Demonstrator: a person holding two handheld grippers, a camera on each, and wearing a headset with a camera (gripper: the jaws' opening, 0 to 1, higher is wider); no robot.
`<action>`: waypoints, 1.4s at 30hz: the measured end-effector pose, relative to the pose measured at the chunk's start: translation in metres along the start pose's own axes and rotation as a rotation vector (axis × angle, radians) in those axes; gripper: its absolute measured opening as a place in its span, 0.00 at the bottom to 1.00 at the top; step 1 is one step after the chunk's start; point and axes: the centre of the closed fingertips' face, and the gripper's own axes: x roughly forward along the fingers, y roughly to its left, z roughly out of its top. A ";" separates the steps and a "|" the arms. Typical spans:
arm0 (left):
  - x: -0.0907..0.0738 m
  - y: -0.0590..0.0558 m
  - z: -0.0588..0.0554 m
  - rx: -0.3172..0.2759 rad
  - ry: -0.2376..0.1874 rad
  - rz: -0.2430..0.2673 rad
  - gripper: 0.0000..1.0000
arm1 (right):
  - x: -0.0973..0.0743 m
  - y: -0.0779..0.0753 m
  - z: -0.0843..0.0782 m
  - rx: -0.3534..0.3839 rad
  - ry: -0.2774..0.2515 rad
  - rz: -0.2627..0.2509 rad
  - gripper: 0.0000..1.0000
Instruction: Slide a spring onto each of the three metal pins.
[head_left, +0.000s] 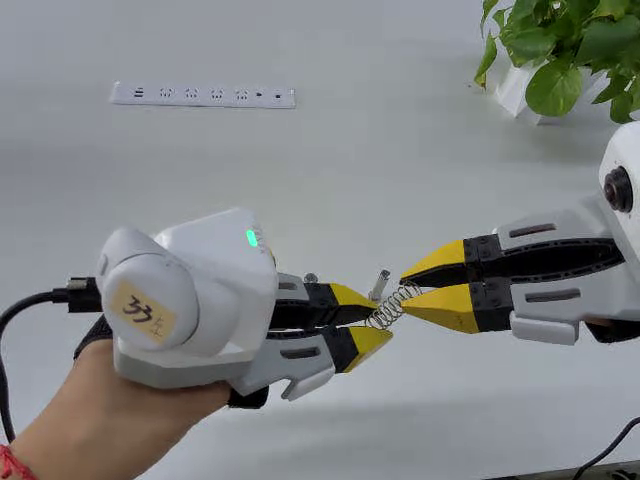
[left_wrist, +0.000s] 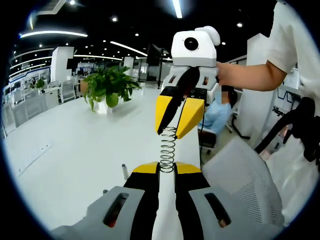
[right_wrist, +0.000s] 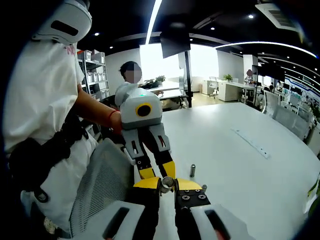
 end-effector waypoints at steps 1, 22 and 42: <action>0.000 0.000 0.000 0.002 0.000 -0.002 0.07 | 0.000 0.000 0.000 -0.002 0.001 0.002 0.07; -0.005 -0.007 0.002 -0.014 -0.028 -0.018 0.06 | 0.001 0.009 0.001 -0.032 0.041 0.032 0.07; -0.004 -0.010 0.001 0.003 -0.022 -0.021 0.06 | 0.002 0.014 -0.008 -0.276 0.375 0.214 0.18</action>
